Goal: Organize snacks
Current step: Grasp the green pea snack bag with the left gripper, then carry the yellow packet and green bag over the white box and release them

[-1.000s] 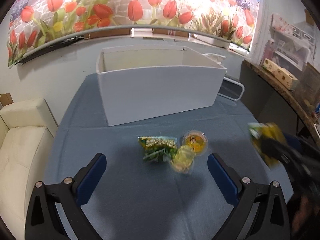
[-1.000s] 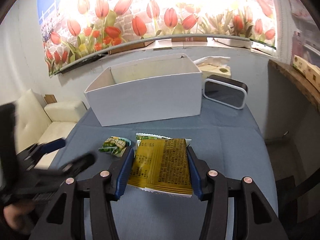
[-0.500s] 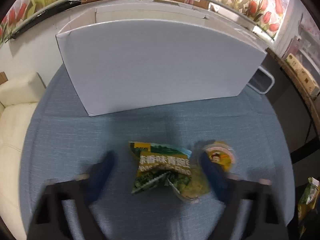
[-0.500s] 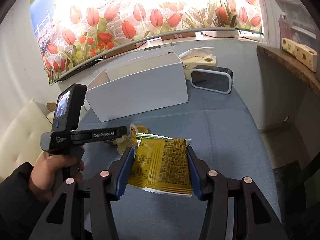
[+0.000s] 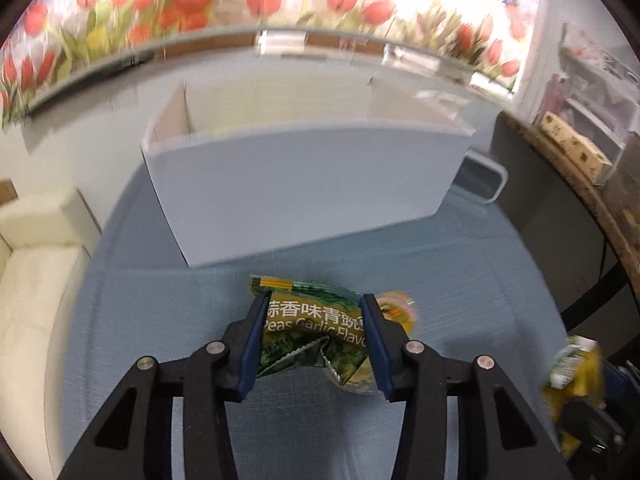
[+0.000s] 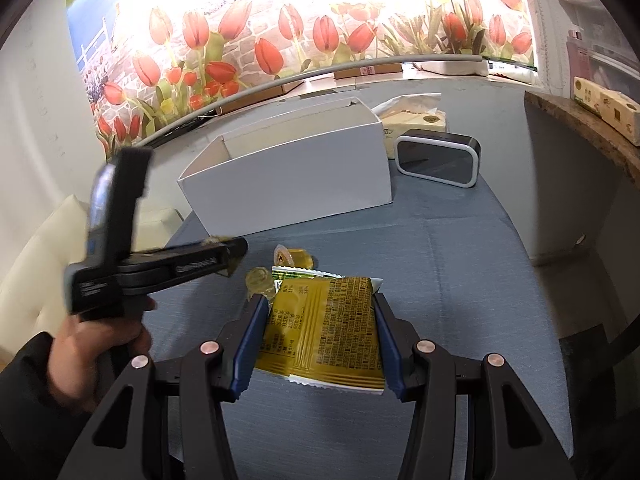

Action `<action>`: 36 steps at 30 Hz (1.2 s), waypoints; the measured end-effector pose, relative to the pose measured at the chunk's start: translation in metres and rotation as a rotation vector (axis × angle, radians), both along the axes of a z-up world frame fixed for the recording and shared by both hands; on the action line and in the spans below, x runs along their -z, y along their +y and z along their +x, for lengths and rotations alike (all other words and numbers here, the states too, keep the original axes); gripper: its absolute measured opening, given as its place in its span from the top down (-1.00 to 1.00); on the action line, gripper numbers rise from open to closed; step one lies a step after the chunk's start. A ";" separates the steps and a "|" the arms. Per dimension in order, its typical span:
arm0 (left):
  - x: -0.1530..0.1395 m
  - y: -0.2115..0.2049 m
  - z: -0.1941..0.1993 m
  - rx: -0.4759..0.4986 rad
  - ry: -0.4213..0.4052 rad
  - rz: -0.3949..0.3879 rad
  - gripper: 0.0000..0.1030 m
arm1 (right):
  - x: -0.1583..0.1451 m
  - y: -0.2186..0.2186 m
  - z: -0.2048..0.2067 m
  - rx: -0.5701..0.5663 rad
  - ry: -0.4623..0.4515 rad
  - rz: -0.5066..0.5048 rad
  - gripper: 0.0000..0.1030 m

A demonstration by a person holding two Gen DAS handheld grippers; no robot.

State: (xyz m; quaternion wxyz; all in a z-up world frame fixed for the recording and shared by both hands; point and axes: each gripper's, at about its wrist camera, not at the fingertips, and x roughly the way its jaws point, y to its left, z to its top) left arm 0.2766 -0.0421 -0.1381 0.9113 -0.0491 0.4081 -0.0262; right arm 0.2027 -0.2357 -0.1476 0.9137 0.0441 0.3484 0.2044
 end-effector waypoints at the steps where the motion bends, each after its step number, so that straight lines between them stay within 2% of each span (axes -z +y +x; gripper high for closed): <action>1: -0.009 0.000 -0.005 0.006 -0.024 0.004 0.03 | -0.001 0.002 0.003 -0.005 0.000 0.001 -0.09; 6: -0.049 0.009 -0.008 0.024 -0.094 0.003 0.03 | -0.014 0.014 0.023 -0.029 -0.021 0.015 -0.09; 12: -0.090 0.031 0.032 -0.002 -0.145 0.000 0.03 | -0.050 0.031 0.077 -0.022 -0.069 0.051 -0.09; 15: -0.101 0.042 0.062 -0.010 -0.151 -0.019 0.03 | -0.071 0.053 0.123 -0.019 -0.107 0.016 -0.09; 18: -0.097 0.048 0.091 -0.021 -0.136 0.001 0.03 | -0.079 0.068 0.165 -0.030 -0.128 -0.020 -0.09; 21: -0.085 0.054 0.115 -0.018 -0.105 0.013 0.03 | -0.076 0.077 0.205 -0.032 -0.103 -0.042 -0.09; 24: -0.070 0.066 0.133 -0.038 -0.065 -0.015 -0.01 | -0.067 0.079 0.233 -0.018 -0.081 -0.071 -0.10; 26: -0.065 0.070 0.139 -0.047 -0.052 -0.031 -0.04 | -0.058 0.076 0.247 0.000 -0.029 -0.056 -0.13; 27: -0.064 0.071 0.140 -0.043 -0.064 -0.025 -0.23 | -0.054 0.076 0.251 -0.005 -0.013 -0.051 -0.20; 28: -0.063 0.071 0.140 -0.048 -0.075 -0.010 -0.70 | -0.051 0.077 0.253 -0.007 -0.007 -0.058 -0.62; 29: -0.063 0.071 0.139 -0.048 -0.086 -0.008 -0.95 | -0.050 0.076 0.252 0.005 -0.024 -0.061 -1.00; 32: -0.063 0.074 0.136 -0.056 -0.091 -0.014 -1.00 | -0.053 0.073 0.243 0.051 -0.095 -0.084 -1.00; 34: -0.062 0.076 0.132 -0.060 -0.087 -0.013 -1.00 | -0.057 0.067 0.240 0.049 -0.095 -0.035 -1.00; 36: -0.063 0.077 0.126 -0.072 -0.093 -0.004 -1.00 | -0.059 0.065 0.237 0.055 -0.097 -0.027 -1.00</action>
